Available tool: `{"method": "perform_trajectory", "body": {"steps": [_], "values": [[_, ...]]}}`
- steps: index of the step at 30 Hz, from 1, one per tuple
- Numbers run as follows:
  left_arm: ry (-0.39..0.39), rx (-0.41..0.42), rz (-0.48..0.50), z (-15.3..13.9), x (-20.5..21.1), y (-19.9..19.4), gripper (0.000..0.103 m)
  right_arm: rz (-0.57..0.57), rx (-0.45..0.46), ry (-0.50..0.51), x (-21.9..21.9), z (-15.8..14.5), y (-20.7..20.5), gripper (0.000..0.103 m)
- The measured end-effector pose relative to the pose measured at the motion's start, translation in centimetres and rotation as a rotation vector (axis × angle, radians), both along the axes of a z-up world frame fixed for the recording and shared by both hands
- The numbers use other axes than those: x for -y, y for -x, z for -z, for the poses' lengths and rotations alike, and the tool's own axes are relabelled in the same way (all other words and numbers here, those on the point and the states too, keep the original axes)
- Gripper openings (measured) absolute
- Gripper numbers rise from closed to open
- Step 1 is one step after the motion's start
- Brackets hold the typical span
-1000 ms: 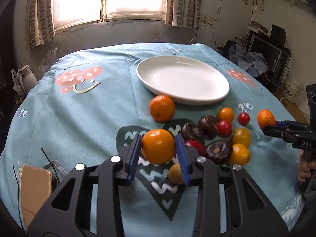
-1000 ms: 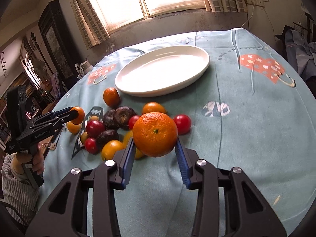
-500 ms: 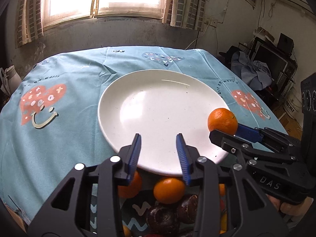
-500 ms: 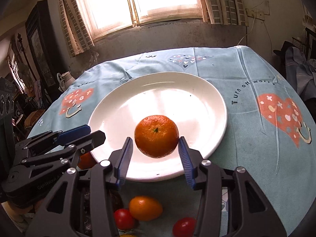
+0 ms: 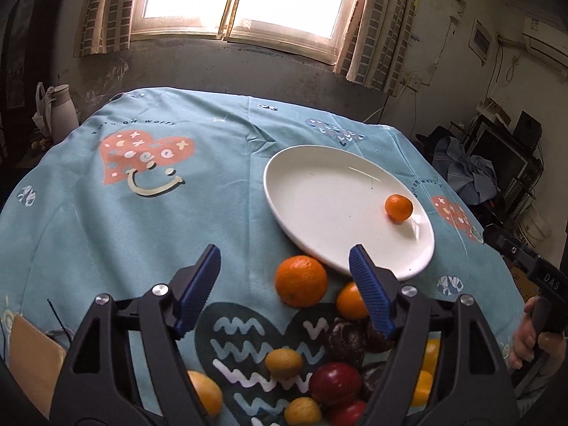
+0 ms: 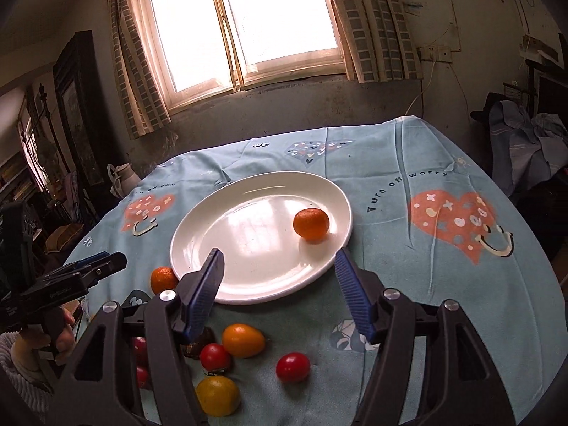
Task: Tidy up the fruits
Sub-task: 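Place the mandarin on the white plate with the right tool while the left tool carries the orange there, then grasp a yellow fruit with the left tool while the right tool grasps a red tomato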
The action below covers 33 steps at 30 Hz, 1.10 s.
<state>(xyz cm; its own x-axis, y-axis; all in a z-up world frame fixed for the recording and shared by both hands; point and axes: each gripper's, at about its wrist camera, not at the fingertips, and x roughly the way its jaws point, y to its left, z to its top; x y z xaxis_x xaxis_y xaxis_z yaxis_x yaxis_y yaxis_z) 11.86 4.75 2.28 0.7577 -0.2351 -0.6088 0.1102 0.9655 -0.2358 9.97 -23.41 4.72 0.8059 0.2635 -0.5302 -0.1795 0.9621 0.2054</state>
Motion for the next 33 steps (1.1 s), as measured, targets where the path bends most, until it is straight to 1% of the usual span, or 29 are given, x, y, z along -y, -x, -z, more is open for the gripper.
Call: {"method": "perform_trajectory", "body": {"steps": [2,5,6,8,11,13,14,16,18,20,23,24,28,31,33], "values": [[-0.027,-0.011,-0.033,0.8,-1.0,1.4,0.078,0.001,-0.012,-0.003,0.6,1.0,1.5,0.066],[-0.029,-0.022,-0.073,1.5,-2.6,3.4,0.078,0.005,-0.077,0.012,1.0,2.9,3.1,0.066],[-0.030,-0.017,-0.084,1.5,-3.0,4.2,0.078,0.001,-0.083,0.009,1.1,3.3,3.5,0.066],[-0.048,0.000,-0.101,1.4,-3.7,6.0,0.079,0.004,-0.086,0.007,1.3,3.6,4.3,0.066],[-0.095,0.022,-0.114,1.7,-4.4,9.1,0.085,0.006,-0.096,-0.013,1.6,3.9,4.9,0.066],[-0.126,0.004,-0.107,2.5,-4.6,10.4,0.085,0.010,-0.107,-0.019,1.6,4.1,4.8,0.069],[-0.120,-0.010,-0.101,2.5,-4.8,10.5,0.086,0.009,-0.111,-0.018,1.4,4.1,4.8,0.069],[-0.097,-0.007,-0.099,2.5,-5.2,10.5,0.088,0.008,-0.114,-0.010,1.2,4.3,4.8,0.069],[-0.112,-0.074,-0.084,3.4,-4.9,9.3,0.088,0.005,-0.116,0.000,0.9,4.4,4.9,0.069],[-0.152,-0.137,-0.069,4.7,-4.1,8.2,0.088,0.004,-0.121,0.009,0.8,4.5,4.8,0.069],[-0.216,-0.142,-0.071,5.3,-3.2,7.5,0.088,0.016,-0.141,0.029,0.8,4.9,4.6,0.069],[-0.224,-0.147,-0.069,5.4,-3.1,7.2,0.088,0.020,-0.149,0.033,0.9,5.1,4.4,0.069],[-0.203,-0.156,-0.053,5.5,-3.1,6.7,0.086,0.035,-0.186,0.054,0.9,5.8,3.9,0.069],[-0.190,-0.173,-0.046,5.8,-3.2,5.9,0.081,0.040,-0.200,0.068,0.9,6.2,3.6,0.069],[-0.184,-0.200,-0.028,6.2,-3.0,5.3,0.070,0.037,-0.212,0.077,0.8,6.5,3.5,0.069]]}}
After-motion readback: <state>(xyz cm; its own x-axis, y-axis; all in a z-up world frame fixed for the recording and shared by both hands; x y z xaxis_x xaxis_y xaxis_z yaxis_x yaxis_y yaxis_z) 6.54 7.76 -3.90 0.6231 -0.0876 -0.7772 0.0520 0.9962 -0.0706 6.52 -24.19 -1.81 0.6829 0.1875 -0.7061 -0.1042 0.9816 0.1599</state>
